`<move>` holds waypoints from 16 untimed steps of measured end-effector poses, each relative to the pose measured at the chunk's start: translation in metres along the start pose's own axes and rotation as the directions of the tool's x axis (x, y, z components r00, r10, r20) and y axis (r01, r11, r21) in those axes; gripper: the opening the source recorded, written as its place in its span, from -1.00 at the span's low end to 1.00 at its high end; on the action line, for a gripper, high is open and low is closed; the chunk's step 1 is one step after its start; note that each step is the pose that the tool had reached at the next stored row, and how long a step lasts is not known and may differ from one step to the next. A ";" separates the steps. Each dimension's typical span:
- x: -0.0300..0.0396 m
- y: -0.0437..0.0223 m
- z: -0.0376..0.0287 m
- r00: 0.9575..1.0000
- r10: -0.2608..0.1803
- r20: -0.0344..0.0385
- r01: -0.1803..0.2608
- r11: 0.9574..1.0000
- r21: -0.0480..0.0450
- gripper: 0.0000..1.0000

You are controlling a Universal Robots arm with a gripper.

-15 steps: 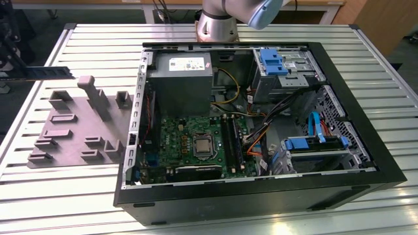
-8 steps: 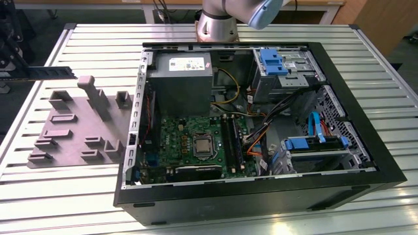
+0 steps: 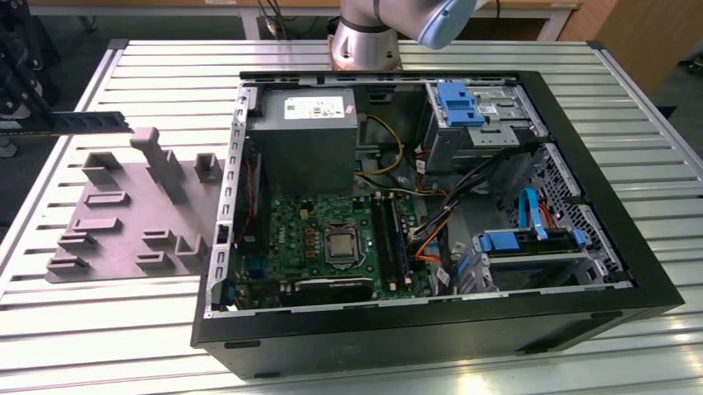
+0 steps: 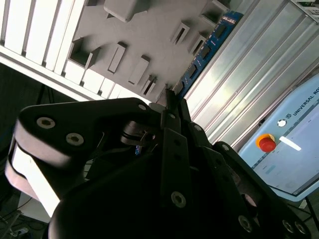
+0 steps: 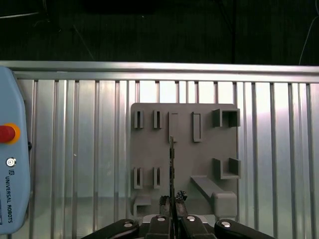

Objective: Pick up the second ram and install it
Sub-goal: 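Pick up the second ram and move it above second insertion slot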

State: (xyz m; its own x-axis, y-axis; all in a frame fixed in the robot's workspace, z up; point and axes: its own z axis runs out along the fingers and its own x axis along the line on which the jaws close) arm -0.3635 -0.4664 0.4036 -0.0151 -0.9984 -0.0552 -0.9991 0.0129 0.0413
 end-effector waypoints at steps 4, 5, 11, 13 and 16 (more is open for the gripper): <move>0.0000 -0.0016 -0.0001 1.000 0.000 0.000 0.000 1.000 0.000 -0.72; 0.0000 -0.0019 -0.0001 1.000 0.000 0.000 0.000 1.000 0.000 -0.72; -0.0001 -0.0039 -0.0002 1.000 0.000 0.000 0.000 1.000 0.000 -0.72; -0.0001 -0.0049 -0.0003 1.000 0.000 0.000 0.000 1.000 0.000 -0.72; -0.0001 -0.0068 -0.0003 1.000 0.000 0.000 0.000 1.000 0.000 -0.72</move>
State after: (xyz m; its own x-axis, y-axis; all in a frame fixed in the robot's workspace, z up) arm -0.3567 -0.4664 0.4037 -0.0151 -0.9984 -0.0552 -0.9991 0.0128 0.0413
